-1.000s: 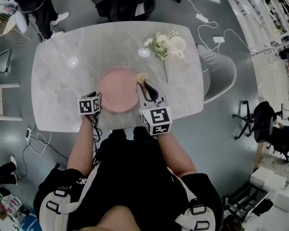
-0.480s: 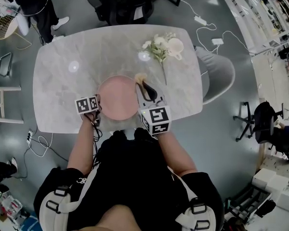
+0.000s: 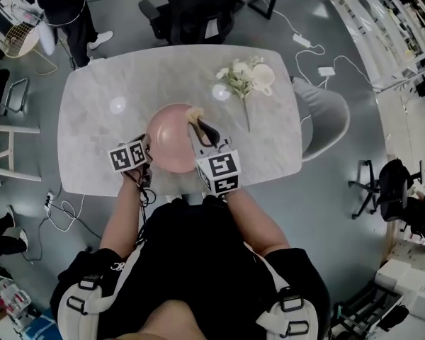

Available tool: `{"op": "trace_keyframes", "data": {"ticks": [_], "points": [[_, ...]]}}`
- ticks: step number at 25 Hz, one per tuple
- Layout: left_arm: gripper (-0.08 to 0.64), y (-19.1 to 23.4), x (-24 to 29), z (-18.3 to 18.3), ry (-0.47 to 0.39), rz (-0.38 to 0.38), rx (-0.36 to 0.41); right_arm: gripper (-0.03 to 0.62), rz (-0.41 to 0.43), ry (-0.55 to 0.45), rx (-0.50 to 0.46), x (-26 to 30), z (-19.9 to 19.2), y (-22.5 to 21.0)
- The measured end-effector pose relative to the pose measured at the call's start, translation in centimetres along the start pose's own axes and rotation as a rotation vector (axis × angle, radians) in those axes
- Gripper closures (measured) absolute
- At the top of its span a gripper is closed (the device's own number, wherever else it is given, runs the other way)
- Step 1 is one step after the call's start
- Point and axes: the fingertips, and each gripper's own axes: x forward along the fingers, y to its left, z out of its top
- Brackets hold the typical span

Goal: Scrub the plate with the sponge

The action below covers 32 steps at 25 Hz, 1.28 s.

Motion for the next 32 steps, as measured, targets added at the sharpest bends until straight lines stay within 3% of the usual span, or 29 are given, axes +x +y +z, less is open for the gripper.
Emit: {"op": "trace_keyframes", "data": {"ticks": [6, 11, 15, 24, 32], "points": [[0.538, -3.4, -3.5, 4.2, -0.111, -0.09, 0.059, 0.538, 0.093, 0.001, -0.042, 3.3, 0.6, 3.3], [0.538, -6.7, -6.3, 6.3, -0.212, -0.239, 0.026, 0.538, 0.15, 0.028, -0.086, 5.5, 0.9, 6.1], [0.537, -8.0, -7.9, 7.0, -0.267, -0.296, 0.02, 0.538, 0.156, 0.066, -0.125, 6.7, 0.9, 7.3], [0.538, -8.4, -9.6, 6.8, -0.282, -0.259, 0.078, 0.538, 0.119, 0.118, -0.177, 7.4, 0.5, 7.7], [0.528, -8.4, -10.3, 7.7, -0.308, -0.263, 0.103, 0.538, 0.022, 0.136, -0.165, 8.0, 1.1, 3.7]]}}
